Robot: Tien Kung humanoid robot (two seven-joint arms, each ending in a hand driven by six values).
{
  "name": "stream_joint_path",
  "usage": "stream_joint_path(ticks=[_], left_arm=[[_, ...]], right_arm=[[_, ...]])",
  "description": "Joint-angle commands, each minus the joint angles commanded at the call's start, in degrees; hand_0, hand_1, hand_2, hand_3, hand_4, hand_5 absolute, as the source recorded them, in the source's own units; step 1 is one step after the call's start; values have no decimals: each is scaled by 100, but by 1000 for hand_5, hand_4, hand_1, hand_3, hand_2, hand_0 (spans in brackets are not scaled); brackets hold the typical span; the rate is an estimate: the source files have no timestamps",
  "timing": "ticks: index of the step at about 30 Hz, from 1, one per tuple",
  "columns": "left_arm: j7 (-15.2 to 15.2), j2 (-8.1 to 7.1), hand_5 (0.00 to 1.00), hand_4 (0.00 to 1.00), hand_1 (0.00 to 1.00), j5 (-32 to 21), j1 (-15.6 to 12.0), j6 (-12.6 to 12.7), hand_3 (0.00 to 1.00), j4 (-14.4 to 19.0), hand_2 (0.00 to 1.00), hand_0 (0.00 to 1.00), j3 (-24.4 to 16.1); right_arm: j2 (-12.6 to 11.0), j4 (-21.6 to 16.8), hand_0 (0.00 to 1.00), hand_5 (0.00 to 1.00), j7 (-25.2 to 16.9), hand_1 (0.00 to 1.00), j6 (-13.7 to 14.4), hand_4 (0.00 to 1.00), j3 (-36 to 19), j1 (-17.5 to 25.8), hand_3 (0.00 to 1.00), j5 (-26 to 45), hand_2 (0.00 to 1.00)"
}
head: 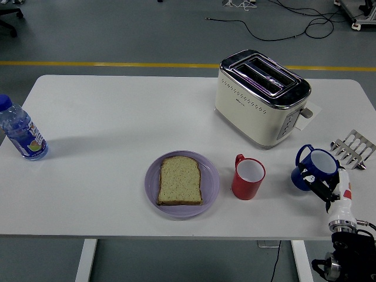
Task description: Pick up the cup,pour liquid into bread,place the cup on the desk
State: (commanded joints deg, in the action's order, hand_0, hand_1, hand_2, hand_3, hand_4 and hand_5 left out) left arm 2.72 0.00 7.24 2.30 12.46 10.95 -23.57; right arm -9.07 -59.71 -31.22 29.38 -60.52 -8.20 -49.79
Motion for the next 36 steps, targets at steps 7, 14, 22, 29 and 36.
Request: stream_joint_path(ticks=[7, 14, 22, 29, 36], left_arm=[[1, 0, 850, 234, 643, 35, 28, 0, 509, 5, 657, 633, -56], [0, 0, 843, 234, 642, 55, 51, 2, 507, 8, 656, 634, -96], [-3, 0, 845, 235, 642, 74, 57, 3, 507, 8, 655, 635, -124], [-2, 0, 845, 236, 641, 75, 62, 4, 509, 8, 655, 634, -138], [-6, 0, 844, 236, 641, 81, 52, 11, 508, 12, 657, 634, -176]], right_arm=[[-201, -1042, 349, 56, 482, 346, 126, 716, -423, 21, 543, -744, 524], [-404, -2269, 315, 53, 1899, 333, -302, 709, -883, 74, 542, -1933, 513], [-683, -3521, 156, 29, 3800, 245, -510, 699, -900, -34, 544, -2849, 489], [-811, -4176, 122, 28, 5124, 199, -769, 692, -634, -412, 544, -3559, 480], [-959, -4161, 103, 20, 5729, 169, -1110, 686, -63, -920, 545, -4181, 477]])
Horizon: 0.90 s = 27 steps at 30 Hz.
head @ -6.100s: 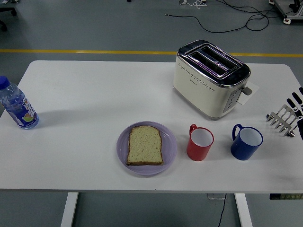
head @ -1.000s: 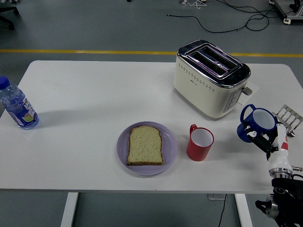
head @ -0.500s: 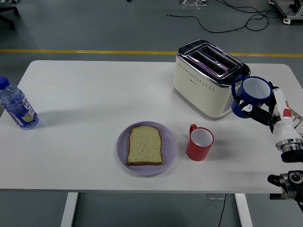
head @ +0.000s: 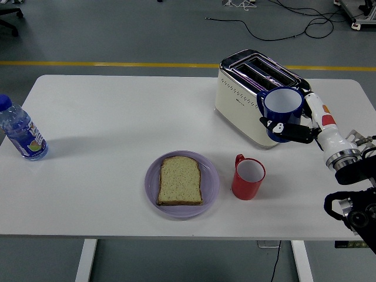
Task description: Pick up the cup,pour liquid into bread,place the cup on the desk
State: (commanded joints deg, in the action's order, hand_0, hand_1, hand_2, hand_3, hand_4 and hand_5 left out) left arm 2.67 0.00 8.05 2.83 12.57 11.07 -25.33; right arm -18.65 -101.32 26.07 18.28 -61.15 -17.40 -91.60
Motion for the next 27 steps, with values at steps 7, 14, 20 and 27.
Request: stream_joint_path(ticks=[7, 14, 20, 27], left_arm=[[-4, 0, 843, 236, 642, 4, -3, 7, 509, -3, 656, 635, -14], [-12, 0, 846, 239, 642, 8, 26, 14, 508, 1, 656, 636, -25], [-31, 0, 845, 238, 642, 16, 12, 28, 509, -3, 657, 635, -78], [-37, 0, 844, 237, 643, 18, 18, 34, 510, -16, 657, 636, -87]], right_arm=[[-46, 244, 97, 18, 90, 160, -40, 683, 778, -501, 545, -224, 476], [-359, 354, 92, 16, 453, 151, -253, 677, 1621, -1292, 546, -629, 472], [-412, 515, 91, 17, 630, 136, -689, 672, 2127, -1842, 546, -856, 471], [-390, 641, 90, 5, 963, 136, -1458, 659, 2691, -2485, 546, -1422, 466]])
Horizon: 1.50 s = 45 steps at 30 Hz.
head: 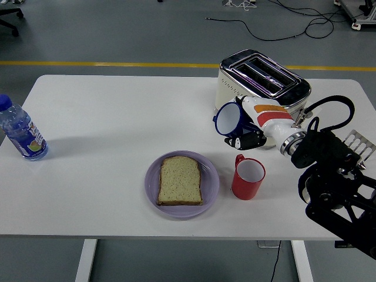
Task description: Pick up the cup,pour liquid into bread,place the cup on the desk
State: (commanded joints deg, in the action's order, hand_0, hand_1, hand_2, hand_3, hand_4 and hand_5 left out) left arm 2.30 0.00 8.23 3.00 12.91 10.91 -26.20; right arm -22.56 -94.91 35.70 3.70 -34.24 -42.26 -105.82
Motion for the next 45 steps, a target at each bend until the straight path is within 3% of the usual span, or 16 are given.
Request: stream_joint_path(ticks=[9, 12, 18, 31, 37, 45], left_arm=[[-5, 0, 847, 237, 643, -29, -5, 5, 511, -4, 656, 636, -18], [-6, 0, 849, 237, 644, -53, -1, 5, 511, -2, 656, 635, -1], [-5, 0, 850, 238, 644, -86, -1, 4, 511, -3, 656, 636, 31], [0, 0, 847, 236, 645, -155, -65, 2, 511, -17, 656, 635, 94], [4, 0, 849, 238, 646, -183, -99, 1, 511, -21, 656, 635, 145], [4, 0, 849, 237, 645, -223, -133, 0, 511, -24, 659, 636, 194]], right_arm=[[39, 62, 88, 6, 128, 128, -551, 660, 454, -571, 546, -396, 462], [63, 177, 97, 9, 128, 134, -858, 653, 707, -874, 550, -373, 462], [61, 340, 99, 11, 128, 141, -1106, 647, 1149, -1336, 550, -429, 461], [136, 241, 102, 55, 128, 141, -1153, 643, 2005, -2072, 549, -1123, 448], [234, 183, 104, 56, 128, 143, -1068, 637, 2291, -2242, 550, -1382, 447], [348, 242, 107, 61, 128, 146, -1191, 632, 2546, -2357, 552, -1570, 446]])
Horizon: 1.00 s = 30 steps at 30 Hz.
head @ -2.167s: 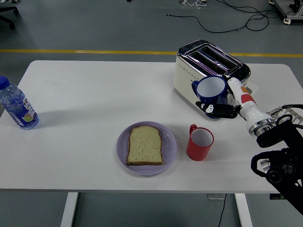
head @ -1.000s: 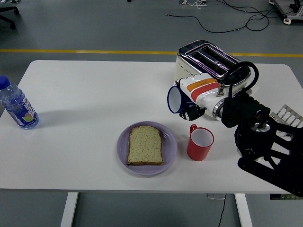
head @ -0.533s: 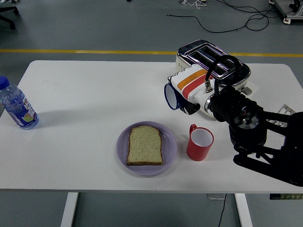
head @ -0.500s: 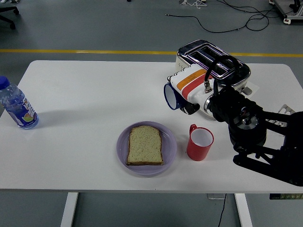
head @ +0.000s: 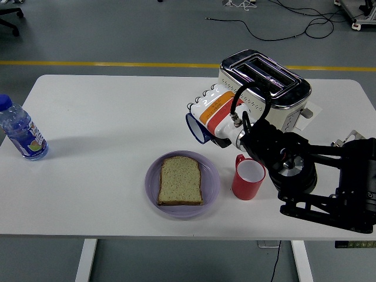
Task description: Pick up the cup,pour liquid into bread,place the cup on the desk
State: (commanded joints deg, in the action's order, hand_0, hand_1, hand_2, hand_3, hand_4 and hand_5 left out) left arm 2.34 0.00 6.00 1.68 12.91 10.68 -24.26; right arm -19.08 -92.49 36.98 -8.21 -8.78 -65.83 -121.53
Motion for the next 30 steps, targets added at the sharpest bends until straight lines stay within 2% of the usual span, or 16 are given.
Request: stream_joint_path(ticks=[11, 20, 23, 24, 28, 30], left_arm=[[-3, 0, 849, 237, 647, 9, 40, -1, 511, 8, 659, 635, -25], [-3, 0, 847, 237, 646, 34, 35, -1, 511, 13, 659, 635, -73], [-4, 0, 848, 237, 645, 62, 38, -3, 511, 16, 658, 635, -98], [-4, 0, 848, 237, 645, 65, 36, -3, 511, 15, 658, 635, -101], [-5, 0, 847, 237, 644, 79, 36, -6, 511, 17, 657, 635, -109], [-4, 0, 847, 237, 644, 87, 37, -8, 511, 15, 657, 635, -111]], right_arm=[[70, 128, 113, 83, 0, 152, -175, 612, 172, -101, 553, -44, 441], [30, 98, 114, 85, 0, 154, 7, 614, -65, 191, 553, 19, 442], [-89, 24, 113, 82, 0, 154, 503, 614, -460, 528, 553, 336, 442], [-113, 10, 113, 82, 0, 154, 569, 614, -517, 579, 553, 389, 442], [-281, -78, 112, 85, 0, 152, 1143, 623, -1064, 1012, 552, 966, 445], [-390, -159, 112, 85, 0, 152, 1514, 623, -1444, 1347, 552, 1430, 445]])
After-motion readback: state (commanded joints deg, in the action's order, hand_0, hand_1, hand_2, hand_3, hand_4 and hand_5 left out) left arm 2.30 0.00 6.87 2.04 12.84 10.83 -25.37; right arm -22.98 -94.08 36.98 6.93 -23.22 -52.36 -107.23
